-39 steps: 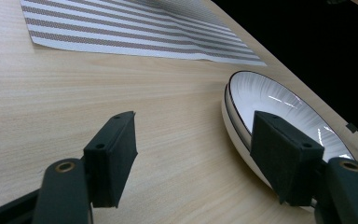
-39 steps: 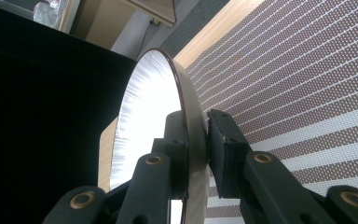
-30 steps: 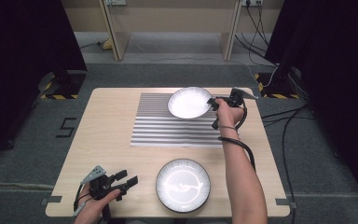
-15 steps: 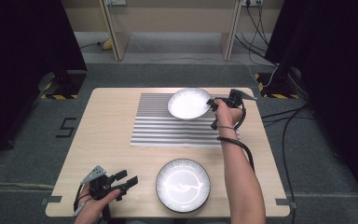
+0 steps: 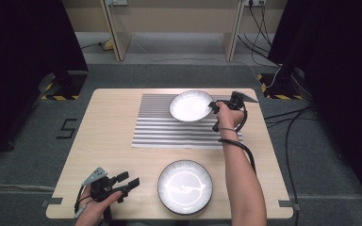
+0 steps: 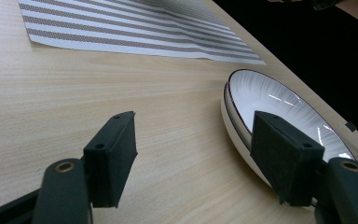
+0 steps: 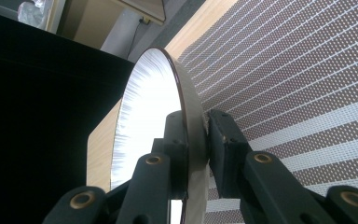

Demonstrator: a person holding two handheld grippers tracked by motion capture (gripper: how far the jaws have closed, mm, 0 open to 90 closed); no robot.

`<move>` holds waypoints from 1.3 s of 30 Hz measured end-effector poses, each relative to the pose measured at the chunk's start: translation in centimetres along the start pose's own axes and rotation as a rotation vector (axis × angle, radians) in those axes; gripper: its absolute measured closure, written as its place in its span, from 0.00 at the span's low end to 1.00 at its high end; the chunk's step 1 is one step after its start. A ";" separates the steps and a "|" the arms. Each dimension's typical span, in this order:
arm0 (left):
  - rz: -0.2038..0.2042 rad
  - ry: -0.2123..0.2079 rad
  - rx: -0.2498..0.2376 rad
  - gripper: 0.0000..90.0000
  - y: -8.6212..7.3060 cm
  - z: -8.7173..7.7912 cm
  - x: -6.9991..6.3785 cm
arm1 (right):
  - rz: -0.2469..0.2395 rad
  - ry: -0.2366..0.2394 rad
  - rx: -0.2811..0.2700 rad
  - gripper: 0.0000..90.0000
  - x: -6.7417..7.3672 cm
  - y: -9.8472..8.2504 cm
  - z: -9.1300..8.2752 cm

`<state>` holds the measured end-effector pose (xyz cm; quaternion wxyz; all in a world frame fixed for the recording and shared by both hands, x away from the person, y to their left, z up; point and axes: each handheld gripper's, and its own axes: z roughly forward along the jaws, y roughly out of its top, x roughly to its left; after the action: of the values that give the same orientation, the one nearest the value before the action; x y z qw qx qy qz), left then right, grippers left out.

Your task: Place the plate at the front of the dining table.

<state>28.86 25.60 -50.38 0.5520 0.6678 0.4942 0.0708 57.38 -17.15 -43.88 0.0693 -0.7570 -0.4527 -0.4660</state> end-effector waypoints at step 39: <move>-0.004 -0.001 0.001 0.34 0.0 0.0 0.1 | 0.020 -0.028 0.010 0.86 -1.0 -0.4 1.5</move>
<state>28.90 25.73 -50.43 0.5520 0.6672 0.4953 0.0690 57.90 -16.73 -45.66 0.0715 -0.7675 -0.4486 -0.4523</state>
